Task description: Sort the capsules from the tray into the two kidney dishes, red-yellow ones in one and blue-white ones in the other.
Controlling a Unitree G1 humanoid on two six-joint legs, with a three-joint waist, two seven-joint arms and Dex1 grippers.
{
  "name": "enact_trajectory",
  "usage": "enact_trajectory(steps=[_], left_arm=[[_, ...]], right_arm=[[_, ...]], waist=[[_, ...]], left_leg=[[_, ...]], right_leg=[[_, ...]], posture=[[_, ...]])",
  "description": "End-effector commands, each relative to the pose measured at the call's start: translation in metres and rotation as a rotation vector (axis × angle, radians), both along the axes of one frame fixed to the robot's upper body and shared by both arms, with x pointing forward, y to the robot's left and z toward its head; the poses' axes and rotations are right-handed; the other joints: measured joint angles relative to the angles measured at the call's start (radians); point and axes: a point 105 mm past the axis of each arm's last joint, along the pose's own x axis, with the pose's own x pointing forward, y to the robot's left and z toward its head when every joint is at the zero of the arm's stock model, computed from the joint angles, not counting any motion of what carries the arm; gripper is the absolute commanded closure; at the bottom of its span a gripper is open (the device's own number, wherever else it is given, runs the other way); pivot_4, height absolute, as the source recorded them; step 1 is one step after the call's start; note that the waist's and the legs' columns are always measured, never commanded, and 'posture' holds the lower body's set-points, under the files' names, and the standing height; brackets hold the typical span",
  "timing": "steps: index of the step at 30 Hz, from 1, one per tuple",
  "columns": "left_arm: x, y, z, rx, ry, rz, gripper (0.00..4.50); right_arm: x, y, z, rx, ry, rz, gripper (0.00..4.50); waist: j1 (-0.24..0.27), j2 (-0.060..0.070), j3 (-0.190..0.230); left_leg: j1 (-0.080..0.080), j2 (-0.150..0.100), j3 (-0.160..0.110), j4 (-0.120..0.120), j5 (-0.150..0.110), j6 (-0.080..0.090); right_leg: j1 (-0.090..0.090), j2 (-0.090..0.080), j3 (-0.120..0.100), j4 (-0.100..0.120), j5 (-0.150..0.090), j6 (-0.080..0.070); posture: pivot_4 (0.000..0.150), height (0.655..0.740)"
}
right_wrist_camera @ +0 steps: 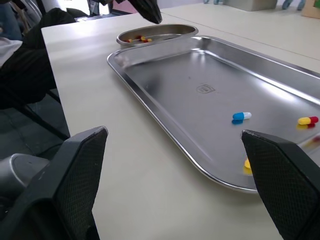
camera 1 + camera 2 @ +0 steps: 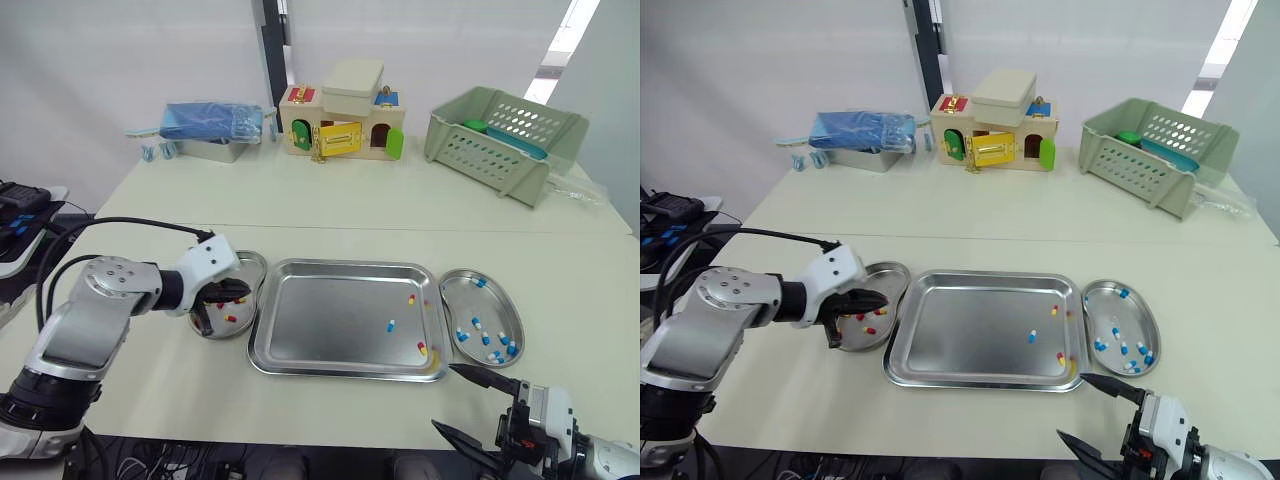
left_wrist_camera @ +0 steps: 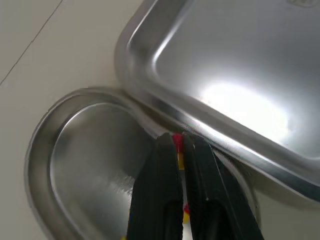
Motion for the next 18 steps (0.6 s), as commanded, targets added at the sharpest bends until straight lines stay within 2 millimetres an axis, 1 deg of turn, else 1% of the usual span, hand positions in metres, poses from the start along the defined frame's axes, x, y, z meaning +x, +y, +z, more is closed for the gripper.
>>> enact_trajectory(steps=[1, 4, 11, 18], left_arm=[[0.002, 0.019, 0.007, 0.017, -0.038, 0.060, 4.47], [0.003, 0.027, 0.004, 0.019, -0.037, 0.094, 4.47], [0.003, 0.022, 0.000, 0.011, -0.030, 0.086, 4.47], [0.005, 0.019, 0.001, 0.014, -0.026, 0.080, 4.47]], right_arm=[[0.000, 0.001, 0.002, 0.007, -0.031, 0.027, 0.00], [0.002, 0.000, 0.000, 0.007, -0.031, 0.034, 0.00], [0.003, -0.003, -0.004, 0.008, -0.034, 0.036, 0.00], [0.000, -0.004, -0.008, 0.013, -0.037, 0.029, 0.00]], waist=[[-0.002, 0.000, 0.000], [-0.001, 0.000, 0.000], [-0.001, 0.000, 0.000], [-0.001, 0.000, 0.000]], left_leg=[[0.000, 0.000, 0.000, 0.000, 0.000, 0.000], [0.000, 0.000, 0.000, 0.000, 0.000, 0.000], [0.000, 0.000, 0.000, 0.000, 0.000, 0.000], [0.000, 0.000, 0.000, 0.000, 0.000, 0.000]], right_leg=[[0.000, 0.000, 0.000, 0.000, 0.000, 0.000], [0.000, 0.000, 0.000, 0.001, 0.000, 0.000], [0.000, 0.000, 0.000, 0.001, 0.000, 0.000], [0.000, 0.000, 0.000, 0.001, 0.000, 0.000]], posture=[[0.150, 0.7400], [0.150, 0.7400], [0.150, 0.7400], [0.150, 0.7400]])
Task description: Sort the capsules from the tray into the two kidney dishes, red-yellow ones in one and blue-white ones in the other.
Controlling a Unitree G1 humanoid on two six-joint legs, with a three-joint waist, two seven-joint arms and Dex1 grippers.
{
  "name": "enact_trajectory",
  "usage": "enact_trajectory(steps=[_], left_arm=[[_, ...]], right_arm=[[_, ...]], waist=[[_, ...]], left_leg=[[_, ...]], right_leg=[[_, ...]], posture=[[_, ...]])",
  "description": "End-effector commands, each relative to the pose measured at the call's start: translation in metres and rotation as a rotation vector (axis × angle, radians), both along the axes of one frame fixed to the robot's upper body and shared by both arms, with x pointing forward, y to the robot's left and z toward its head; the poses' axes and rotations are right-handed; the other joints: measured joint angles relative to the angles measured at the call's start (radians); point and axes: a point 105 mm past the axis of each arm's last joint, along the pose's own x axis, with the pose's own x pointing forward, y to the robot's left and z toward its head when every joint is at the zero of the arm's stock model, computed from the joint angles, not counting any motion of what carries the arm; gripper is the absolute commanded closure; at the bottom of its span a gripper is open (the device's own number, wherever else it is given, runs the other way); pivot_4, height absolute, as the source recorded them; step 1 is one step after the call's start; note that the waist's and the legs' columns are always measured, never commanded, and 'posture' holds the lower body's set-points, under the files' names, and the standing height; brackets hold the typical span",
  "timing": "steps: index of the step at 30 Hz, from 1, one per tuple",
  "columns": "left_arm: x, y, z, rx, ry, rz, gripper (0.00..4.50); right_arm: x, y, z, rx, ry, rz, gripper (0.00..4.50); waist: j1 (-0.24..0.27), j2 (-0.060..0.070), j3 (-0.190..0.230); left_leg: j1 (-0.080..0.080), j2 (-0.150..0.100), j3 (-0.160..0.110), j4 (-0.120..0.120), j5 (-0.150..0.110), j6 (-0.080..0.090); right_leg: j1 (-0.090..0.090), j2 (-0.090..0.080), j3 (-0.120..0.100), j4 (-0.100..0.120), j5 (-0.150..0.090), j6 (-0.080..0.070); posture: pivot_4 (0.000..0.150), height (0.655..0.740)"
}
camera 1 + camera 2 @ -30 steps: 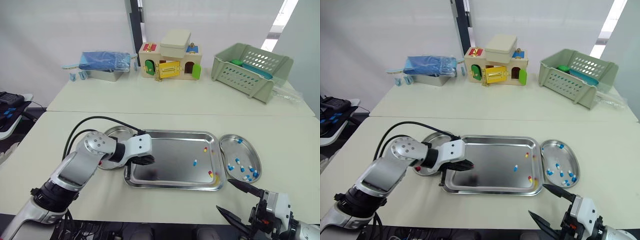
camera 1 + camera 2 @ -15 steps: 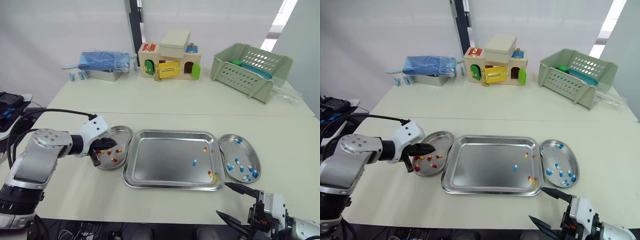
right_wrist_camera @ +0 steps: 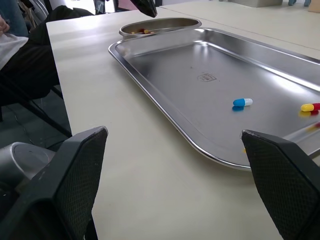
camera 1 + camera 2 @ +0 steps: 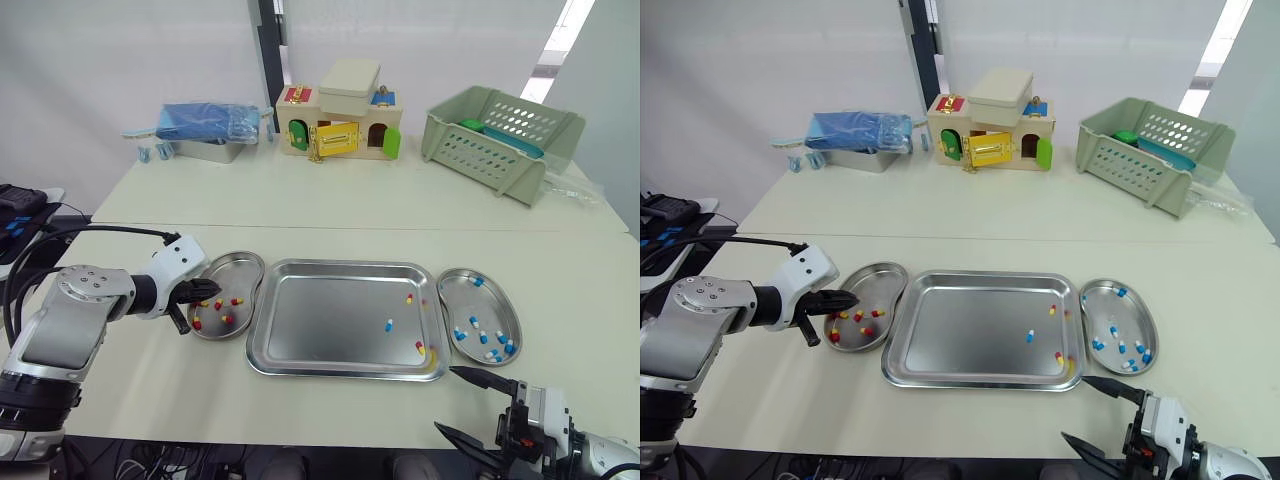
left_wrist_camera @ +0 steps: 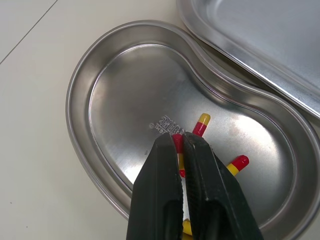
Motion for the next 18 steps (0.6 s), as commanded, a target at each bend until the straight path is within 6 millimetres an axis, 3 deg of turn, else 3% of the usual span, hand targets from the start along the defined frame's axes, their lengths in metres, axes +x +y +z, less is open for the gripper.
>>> enact_trajectory(steps=[1, 8, 11, 18], left_arm=[[0.0021, -0.0049, 0.0119, 0.015, -0.035, -0.024, 4.47], [0.0028, -0.0075, 0.0096, 0.014, -0.020, -0.032, 4.47], [0.0025, -0.0093, 0.0080, 0.010, -0.010, -0.039, 3.81], [0.0039, -0.0100, 0.0087, 0.015, -0.014, -0.044, 1.68]], right_arm=[[-0.0037, 0.0027, 0.0019, 0.015, -0.028, 0.007, 0.00], [-0.0058, 0.0020, -0.0016, 0.018, -0.029, -0.004, 0.00], [-0.0055, 0.0013, -0.0020, 0.017, -0.032, -0.007, 0.00], [-0.0074, 0.0019, -0.0041, 0.020, -0.030, -0.013, 0.00]], waist=[[0.000, 0.000, 0.000], [0.000, 0.000, 0.000], [-0.001, 0.000, 0.000], [-0.001, 0.000, 0.000]], left_leg=[[0.000, 0.000, 0.000, 0.000, 0.000, 0.000], [0.000, 0.000, 0.000, 0.000, 0.000, 0.000], [0.000, 0.000, 0.000, 0.000, 0.000, 0.000], [0.000, 0.000, 0.000, 0.000, 0.000, 0.000]], right_leg=[[0.000, 0.000, 0.000, 0.000, 0.000, 0.000], [0.000, 0.000, 0.000, 0.000, 0.000, 0.000], [0.000, 0.000, 0.000, 0.000, 0.000, 0.000], [0.000, 0.000, 0.000, 0.000, 0.000, 0.000]], posture=[[0.150, 0.7400], [0.150, 0.7400], [0.150, 0.7400], [0.150, 0.7400]])
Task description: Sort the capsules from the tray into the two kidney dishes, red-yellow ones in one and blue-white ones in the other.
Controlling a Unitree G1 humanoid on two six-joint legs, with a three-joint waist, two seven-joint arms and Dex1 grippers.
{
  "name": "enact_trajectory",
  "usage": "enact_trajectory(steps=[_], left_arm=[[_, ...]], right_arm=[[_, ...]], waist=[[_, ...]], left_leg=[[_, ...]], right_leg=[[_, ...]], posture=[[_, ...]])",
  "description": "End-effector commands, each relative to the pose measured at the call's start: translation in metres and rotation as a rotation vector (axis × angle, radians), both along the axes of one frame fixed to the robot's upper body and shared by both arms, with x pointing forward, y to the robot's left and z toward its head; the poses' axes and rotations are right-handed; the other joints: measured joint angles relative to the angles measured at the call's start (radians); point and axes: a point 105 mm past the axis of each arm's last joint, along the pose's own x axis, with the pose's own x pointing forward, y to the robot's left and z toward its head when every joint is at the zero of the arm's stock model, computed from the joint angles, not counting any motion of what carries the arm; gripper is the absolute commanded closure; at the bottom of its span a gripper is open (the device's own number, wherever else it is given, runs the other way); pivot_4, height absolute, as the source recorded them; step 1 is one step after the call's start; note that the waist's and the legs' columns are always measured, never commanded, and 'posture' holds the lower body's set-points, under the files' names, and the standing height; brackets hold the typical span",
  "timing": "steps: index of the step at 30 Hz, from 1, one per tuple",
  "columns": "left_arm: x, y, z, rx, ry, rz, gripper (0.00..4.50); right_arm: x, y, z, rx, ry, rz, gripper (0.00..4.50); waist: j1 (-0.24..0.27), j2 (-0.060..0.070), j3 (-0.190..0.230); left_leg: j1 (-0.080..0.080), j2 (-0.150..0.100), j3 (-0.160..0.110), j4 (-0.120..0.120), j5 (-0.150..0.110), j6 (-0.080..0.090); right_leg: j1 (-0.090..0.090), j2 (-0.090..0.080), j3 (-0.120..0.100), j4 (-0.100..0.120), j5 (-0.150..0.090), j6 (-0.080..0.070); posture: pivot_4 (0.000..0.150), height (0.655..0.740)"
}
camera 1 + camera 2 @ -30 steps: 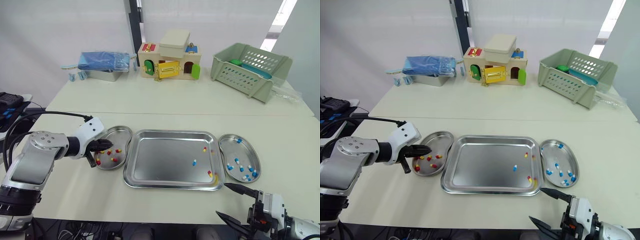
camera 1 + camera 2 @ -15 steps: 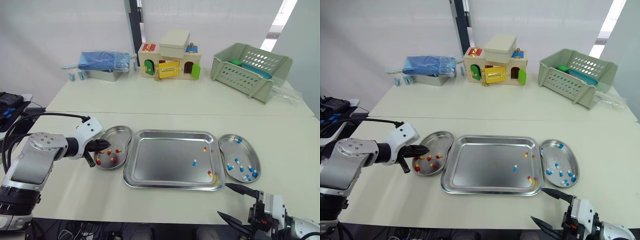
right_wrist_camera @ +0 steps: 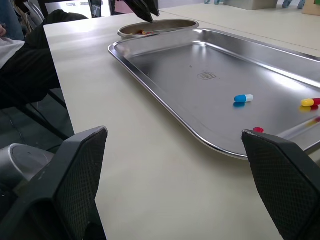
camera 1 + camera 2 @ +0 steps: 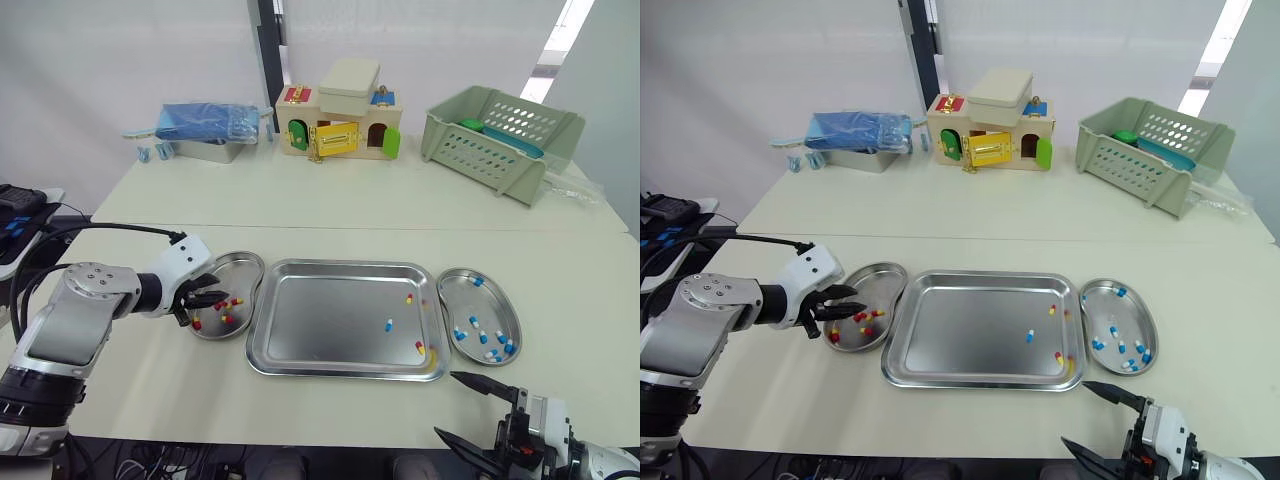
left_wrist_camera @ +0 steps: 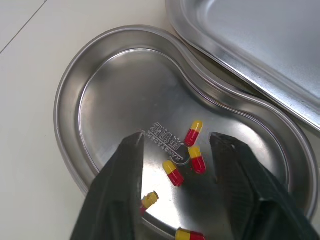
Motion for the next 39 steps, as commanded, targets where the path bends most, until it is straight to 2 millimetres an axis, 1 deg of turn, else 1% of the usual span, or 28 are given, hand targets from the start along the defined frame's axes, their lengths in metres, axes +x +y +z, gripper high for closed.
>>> enact_trajectory(steps=[1, 5, 9, 13, 15, 16, 17, 19, 20, 21, 22, 23, 25, 26, 28, 31, 32, 35, 39], left_arm=[[0.002, -0.003, 0.011, 0.010, -0.035, -0.023, 1.35], [0.002, -0.004, 0.012, 0.005, -0.033, -0.029, 0.04], [0.002, -0.004, 0.012, -0.001, -0.022, -0.030, 0.04], [-0.003, -0.004, 0.015, -0.029, -0.001, -0.059, 0.04], [-0.007, -0.003, 0.023, -0.073, 0.001, -0.060, 0.04], [-0.008, -0.002, 0.031, -0.109, -0.022, -0.064, 0.04], [-0.010, 0.001, 0.037, -0.137, -0.034, -0.056, 0.04], [-0.014, 0.007, 0.043, -0.162, -0.047, -0.042, 0.04], [-0.016, 0.012, 0.046, -0.167, -0.054, -0.027, 0.04], [-0.020, 0.026, 0.050, -0.167, -0.077, 0.009, 0.04], [-0.023, 0.035, 0.052, -0.166, -0.095, 0.034, 0.04], [-0.028, 0.049, 0.052, -0.144, -0.108, 0.069, 0.04], [-0.038, 0.067, 0.050, -0.110, -0.101, 0.111, 0.04], [-0.043, 0.073, 0.049, -0.100, -0.092, 0.124, 0.04], [-0.051, 0.089, 0.047, -0.078, -0.081, 0.169, 0.04], [-0.057, 0.104, 0.041, -0.071, -0.071, 0.215, 0.04], [-0.059, 0.110, 0.037, -0.072, -0.065, 0.239, 0.04], [-0.062, 0.120, 0.031, -0.067, -0.058, 0.268, 0.04], [-0.068, 0.130, 0.023, -0.060, -0.051, 0.307, 0.04]], right_arm=[[-0.003, 0.001, 0.001, 0.001, -0.019, 0.000, 0.00], [-0.004, 0.001, 0.001, 0.001, -0.018, -0.001, 0.00], [-0.004, 0.000, 0.001, 0.001, -0.017, -0.004, 0.00], [-0.002, -0.001, 0.011, 0.004, -0.026, -0.005, 0.00], [0.001, -0.003, 0.021, 0.003, -0.035, -0.009, 0.00], [0.002, -0.005, 0.026, -0.004, -0.034, -0.009, 0.00], [0.003, -0.009, 0.032, -0.012, -0.019, -0.014, 0.00], [0.004, -0.014, 0.037, -0.025, 0.018, -0.025, 0.00], [0.005, -0.020, 0.041, -0.036, 0.042, -0.039, 0.00], [0.006, -0.032, 0.043, -0.092, 0.099, -0.063, 0.00], [0.006, -0.041, 0.045, -0.132, 0.140, -0.081, 0.00], [0.007, -0.053, 0.048, -0.164, 0.170, -0.116, 0.00], [0.009, -0.072, 0.052, -0.202, 0.204, -0.172, 0.00], [0.010, -0.081, 0.054, -0.216, 0.216, -0.195, 0.00], [0.018, -0.102, 0.064, -0.221, 0.203, -0.287, 0.00], [0.027, -0.122, 0.074, -0.239, 0.190, -0.366, 0.00], [0.030, -0.129, 0.074, -0.259, 0.203, -0.383, 0.00], [0.034, -0.139, 0.072, -0.295, 0.234, -0.399, 0.00], [0.048, -0.148, 0.076, -0.315, 0.209, -0.430, 0.00]], waist=[[0.000, 0.000, 0.000], [0.000, 0.000, 0.000], [0.000, 0.000, 0.000], [0.000, 0.000, 0.000], [-0.001, 0.000, 0.000], [-0.001, 0.001, 0.000], [-0.001, 0.001, 0.000], [-0.001, 0.000, 0.000], [-0.001, 0.000, 0.000], [-0.001, 0.001, 0.000], [-0.002, 0.001, 0.001], [-0.002, 0.002, 0.001], [-0.002, 0.000, 0.001], [-0.002, -0.001, 0.001], [0.001, -0.002, 0.001], [0.002, -0.003, 0.002], [0.002, -0.003, 0.002], [0.002, -0.004, 0.003], [0.001, -0.004, 0.003]], left_leg=[[0.000, 0.000, 0.000, 0.000, 0.000, 0.000], [0.000, 0.000, 0.000, 0.000, 0.000, 0.000], [0.000, 0.000, 0.000, 0.000, 0.000, 0.000], [0.000, 0.000, 0.000, 0.000, 0.000, 0.000], [0.000, 0.000, 0.000, 0.000, 0.000, 0.000], [0.000, 0.000, 0.000, 0.000, 0.000, 0.000], [0.000, 0.000, 0.000, 0.000, 0.000, 0.000], [0.000, 0.000, 0.000, 0.000, 0.000, 0.000], [0.000, 0.000, 0.000, 0.000, 0.000, 0.000], [0.000, 0.000, 0.000, 0.000, 0.000, 0.000], [0.000, 0.000, 0.000, 0.000, 0.000, 0.000], [0.000, 0.000, 0.001, 0.000, 0.000, 0.000], [0.000, 0.000, 0.002, -0.001, 0.000, 0.000], [0.001, 0.000, 0.001, -0.001, 0.000, 0.000], [0.001, 0.001, 0.001, -0.002, 0.000, 0.000], [0.001, 0.001, 0.002, -0.002, 0.000, 0.000], [0.001, 0.001, 0.002, -0.002, 0.000, 0.000], [0.001, 0.001, 0.002, -0.002, 0.000, 0.000], [0.001, 0.001, 0.002, -0.003, 0.000, 0.000]], right_leg=[[0.000, 0.000, 0.000, 0.000, 0.000, 0.000], [0.000, 0.000, 0.000, 0.000, 0.000, 0.000], [0.000, 0.000, 0.000, 0.000, 0.000, 0.000], [0.000, 0.000, 0.000, 0.000, 0.000, 0.000], [0.000, 0.000, 0.000, 0.000, 0.000, 0.000], [0.000, 0.000, 0.000, 0.000, 0.000, 0.000], [0.000, 0.000, 0.000, 0.000, 0.000, 0.000], [0.000, 0.000, 0.000, 0.000, 0.000, 0.000], [0.000, 0.000, 0.000, 0.000, 0.000, 0.000], [0.000, 0.000, 0.000, 0.000, 0.000, 0.000], [0.000, 0.000, 0.000, 0.000, 0.000, 0.000], [-0.001, 0.000, 0.001, 0.000, 0.000, 0.000], [-0.001, -0.001, 0.001, 0.000, 0.000, -0.001], [-0.001, 0.000, 0.001, 0.000, -0.001, -0.001], [0.000, 0.000, 0.000, 0.000, -0.001, -0.001], [0.000, -0.001, 0.001, 0.000, -0.001, -0.001], [0.000, -0.001, 0.001, 0.000, -0.001, -0.001], [0.000, -0.001, 0.001, 0.000, -0.001, -0.001], [-0.001, -0.001, 0.001, 0.000, -0.001, -0.001]], posture=[[0.150, 0.7400], [0.150, 0.7400], [0.150, 0.7400], [0.150, 0.7400], [0.150, 0.7400], [0.150, 0.7400], [0.150, 0.7400], [0.150, 0.7400], [0.150, 0.7400], [0.150, 0.7400], [0.150, 0.7400], [0.150, 0.7400], [0.150, 0.7400], [0.150, 0.7400], [0.150, 0.7400], [0.150, 0.7400], [0.150, 0.7400], [0.150, 0.7400], [0.150, 0.7400]])
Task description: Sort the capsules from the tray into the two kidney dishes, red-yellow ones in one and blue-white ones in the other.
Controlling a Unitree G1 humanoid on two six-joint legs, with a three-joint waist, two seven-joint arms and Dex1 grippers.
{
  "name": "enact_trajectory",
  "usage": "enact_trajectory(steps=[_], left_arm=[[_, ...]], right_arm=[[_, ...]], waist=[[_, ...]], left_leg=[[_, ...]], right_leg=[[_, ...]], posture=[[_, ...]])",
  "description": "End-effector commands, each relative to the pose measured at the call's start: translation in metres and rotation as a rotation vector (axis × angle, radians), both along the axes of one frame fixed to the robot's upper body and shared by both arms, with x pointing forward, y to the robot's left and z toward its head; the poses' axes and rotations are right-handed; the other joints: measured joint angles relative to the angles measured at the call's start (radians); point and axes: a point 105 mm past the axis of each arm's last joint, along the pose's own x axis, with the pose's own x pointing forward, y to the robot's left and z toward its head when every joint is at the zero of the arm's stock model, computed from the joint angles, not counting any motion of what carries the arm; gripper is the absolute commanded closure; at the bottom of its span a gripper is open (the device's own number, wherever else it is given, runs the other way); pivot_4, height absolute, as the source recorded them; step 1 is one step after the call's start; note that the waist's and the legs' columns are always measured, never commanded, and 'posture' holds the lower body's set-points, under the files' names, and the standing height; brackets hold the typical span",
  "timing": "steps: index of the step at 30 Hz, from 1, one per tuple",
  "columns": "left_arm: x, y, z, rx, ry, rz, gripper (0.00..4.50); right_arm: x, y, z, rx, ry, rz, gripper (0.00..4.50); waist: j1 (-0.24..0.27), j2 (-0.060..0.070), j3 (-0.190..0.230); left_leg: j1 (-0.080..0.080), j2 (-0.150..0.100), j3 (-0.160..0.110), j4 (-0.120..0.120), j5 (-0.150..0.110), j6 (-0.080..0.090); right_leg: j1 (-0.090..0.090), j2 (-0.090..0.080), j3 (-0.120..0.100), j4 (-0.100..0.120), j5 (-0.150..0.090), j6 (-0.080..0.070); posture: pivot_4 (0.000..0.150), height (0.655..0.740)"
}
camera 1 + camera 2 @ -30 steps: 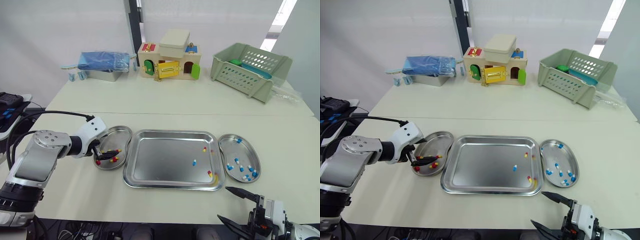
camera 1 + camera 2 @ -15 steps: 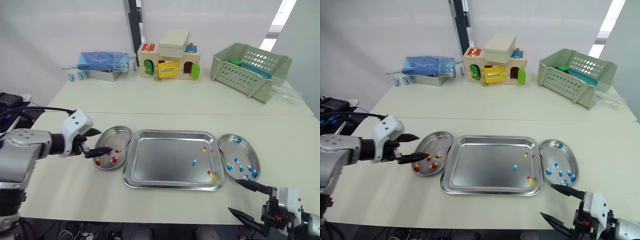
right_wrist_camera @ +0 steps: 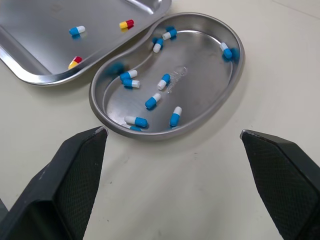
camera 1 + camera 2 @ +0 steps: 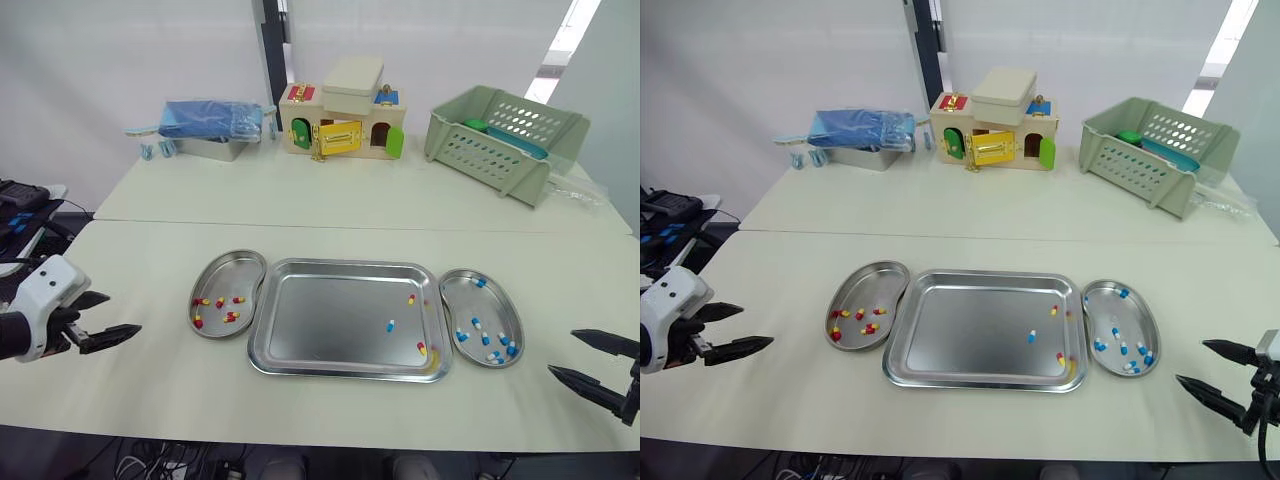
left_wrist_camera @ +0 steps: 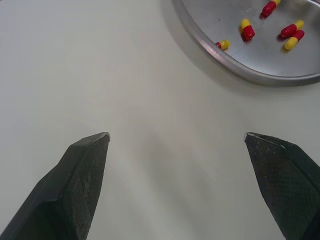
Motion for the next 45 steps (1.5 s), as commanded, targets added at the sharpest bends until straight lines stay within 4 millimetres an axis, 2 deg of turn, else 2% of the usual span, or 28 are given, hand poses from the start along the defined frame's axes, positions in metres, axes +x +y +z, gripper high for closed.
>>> enact_trajectory(steps=[1, 13, 28, 35, 40, 45], left_arm=[[-0.004, 0.011, 0.010, 0.045, -0.041, 0.029, 0.04], [-0.026, 0.014, -0.010, 0.048, -0.022, 0.097, 0.04], [-0.026, 0.009, -0.014, 0.029, -0.012, 0.100, 0.04], [-0.024, 0.006, -0.010, 0.031, -0.017, 0.076, 0.04], [-0.027, -0.009, -0.004, -0.006, -0.055, 0.000, 0.04], [-0.021, -0.041, 0.014, -0.098, -0.224, -0.123, 0.04]], right_arm=[[0.008, -0.006, 0.008, -0.030, -0.030, -0.007, 0.00], [0.019, -0.018, 0.001, -0.072, 0.023, 0.000, 0.00], [0.030, -0.022, 0.006, -0.101, -0.002, -0.027, 0.00], [0.029, -0.020, 0.002, -0.103, 0.006, -0.005, 0.00], [0.033, -0.024, 0.005, -0.115, 0.010, -0.005, 0.00], [0.036, -0.032, 0.009, -0.125, 0.046, -0.011, 0.00]], waist=[[-0.001, 0.000, 0.000], [-0.002, 0.000, 0.000], [-0.003, 0.001, 0.000], [-0.003, 0.001, 0.000], [-0.003, 0.001, 0.000], [-0.002, 0.001, 0.001]], left_leg=[[0.000, 0.000, 0.000, 0.000, 0.000, 0.000], [0.001, 0.001, 0.001, -0.001, 0.000, 0.000], [0.001, 0.001, 0.001, -0.001, 0.000, 0.000], [0.001, 0.001, 0.001, -0.001, 0.000, 0.000], [0.001, 0.001, 0.001, -0.001, 0.000, 0.000], [0.001, 0.001, 0.001, -0.001, 0.000, 0.000]], right_leg=[[0.000, 0.000, 0.000, 0.000, 0.000, 0.000], [0.000, 0.000, 0.000, 0.000, 0.000, 0.000], [0.000, 0.000, 0.001, 0.000, 0.000, 0.000], [0.000, 0.000, 0.001, 0.000, 0.000, 0.000], [0.000, 0.000, 0.001, 0.000, 0.000, 0.000], [0.000, 0.000, 0.001, 0.000, 0.000, 0.000]], posture=[[0.150, 0.7400], [0.150, 0.7400], [0.150, 0.7400], [0.150, 0.7400], [0.150, 0.7400], [0.150, 0.7400]])
